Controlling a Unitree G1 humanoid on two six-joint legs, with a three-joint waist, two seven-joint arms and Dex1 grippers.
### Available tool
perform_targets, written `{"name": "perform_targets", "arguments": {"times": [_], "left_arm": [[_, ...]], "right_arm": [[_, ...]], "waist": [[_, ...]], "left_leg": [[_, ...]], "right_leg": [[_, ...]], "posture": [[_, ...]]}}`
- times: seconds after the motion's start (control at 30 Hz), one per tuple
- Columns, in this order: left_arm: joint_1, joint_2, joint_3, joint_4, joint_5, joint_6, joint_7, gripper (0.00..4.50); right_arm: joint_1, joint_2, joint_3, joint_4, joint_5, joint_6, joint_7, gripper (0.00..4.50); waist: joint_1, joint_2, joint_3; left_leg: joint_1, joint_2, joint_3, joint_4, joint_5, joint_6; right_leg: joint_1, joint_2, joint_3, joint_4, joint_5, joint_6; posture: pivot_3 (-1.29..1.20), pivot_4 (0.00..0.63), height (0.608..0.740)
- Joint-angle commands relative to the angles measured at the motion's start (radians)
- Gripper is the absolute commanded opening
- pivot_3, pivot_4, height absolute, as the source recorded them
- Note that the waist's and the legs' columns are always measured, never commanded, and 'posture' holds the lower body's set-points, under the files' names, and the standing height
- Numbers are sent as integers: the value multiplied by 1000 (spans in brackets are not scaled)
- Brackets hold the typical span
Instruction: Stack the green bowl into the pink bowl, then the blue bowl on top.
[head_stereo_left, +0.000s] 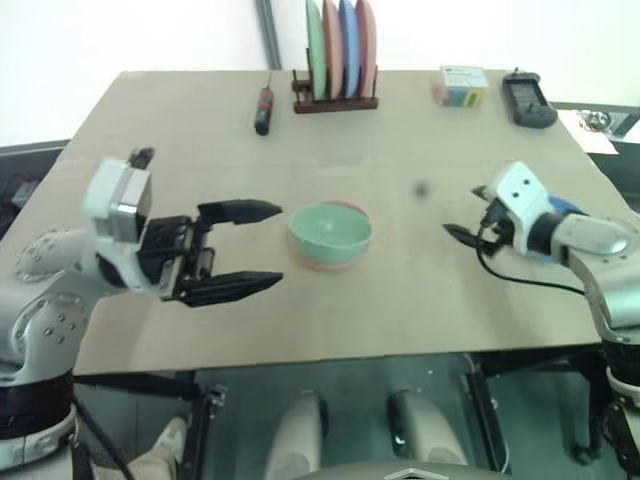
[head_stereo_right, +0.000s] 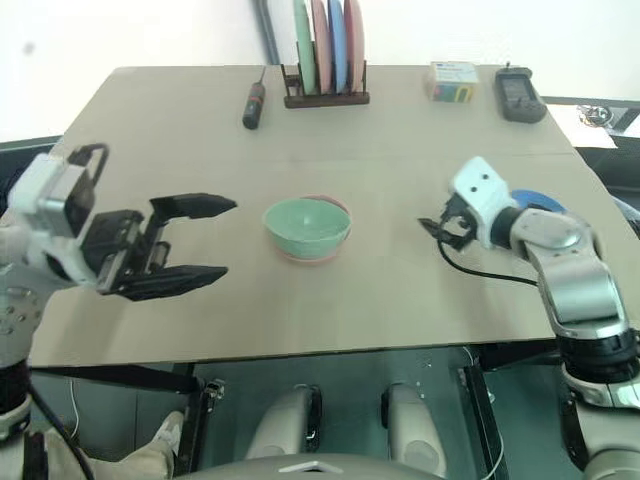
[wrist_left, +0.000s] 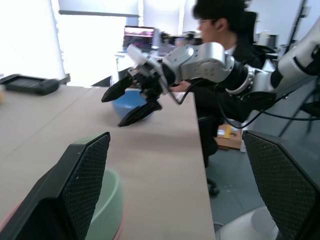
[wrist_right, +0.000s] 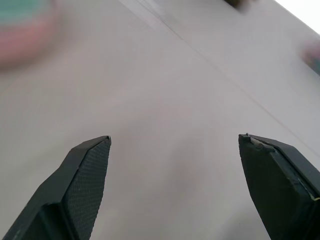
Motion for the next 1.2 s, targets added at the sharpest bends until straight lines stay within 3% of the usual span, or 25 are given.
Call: {"name": "perform_targets", "arguments": {"times": [0.03,0.23,0.27,0.33,0.43,0.47,0.63,0.67,0.83,1.03,1.2], "left_arm": [[-84,-14,-53,36,3,5,-34,4500],[-123,-35,-92,65,26,-1,-57,4500],[-122,-36,-91,64,26,0,-57,4500],[-119,-35,-86,61,27,1,-57,4500],[-101,-29,-71,48,24,4,-48,4500],[-94,-27,-65,39,21,6,-42,4500],[-70,-26,-43,11,6,20,-14,4500],[-63,-25,-36,8,4,22,-11,4500],[5,-38,15,-6,5,13,19,4500],[267,-74,162,-53,37,-40,54,4500],[454,-83,271,-89,41,-56,62,4500]], "right_arm": [[30,-12,-84,-67,-26,176,-95,4251],[47,29,-71,-12,-5,261,-147,4251],[45,35,-70,-3,0,266,-149,3863],[38,40,-70,4,15,271,-149,3558],[24,40,-68,11,33,271,-149,2149],[22,37,-66,15,37,269,-149,2036],[3,25,-48,40,44,254,-151,275],[-3,24,-41,46,42,245,-155,97],[-58,24,-10,14,77,101,-102,97],[-229,175,69,-157,343,68,88,97],[-359,323,207,-118,393,83,75,97]], "waist": [[1,0,0],[1,0,0],[1,0,0],[2,0,0],[2,0,0],[2,0,0],[2,0,0],[2,-1,0],[1,0,0],[-24,1,1],[-12,0,0]], "left_leg": [[0,0,-2,0,0,0],[0,0,-1,0,0,0],[0,0,-1,0,0,0],[-1,0,-1,1,0,0],[-1,0,-1,0,0,0],[-1,0,-1,0,0,0],[-1,0,-1,0,0,0],[-1,0,-1,0,0,0],[-1,0,-1,0,0,0],[0,3,-2,-1,0,0],[-1,3,-3,-1,0,0]], "right_leg": [[0,1,0,1,0,1],[0,1,0,0,0,1],[0,1,0,0,-1,2],[0,1,0,0,-1,2],[0,1,0,0,-1,1],[0,1,0,0,-1,2],[0,1,0,0,-1,2],[0,1,0,0,-1,2],[0,1,0,0,-1,2],[0,3,0,0,1,4],[0,2,-2,0,-1,-1]], "posture": [[0,150,740],[0,150,740],[0,150,740],[0,150,740],[0,150,740],[0,150,740],[0,150,740],[0,150,740],[0,150,740],[0,150,740],[0,150,740]]}}
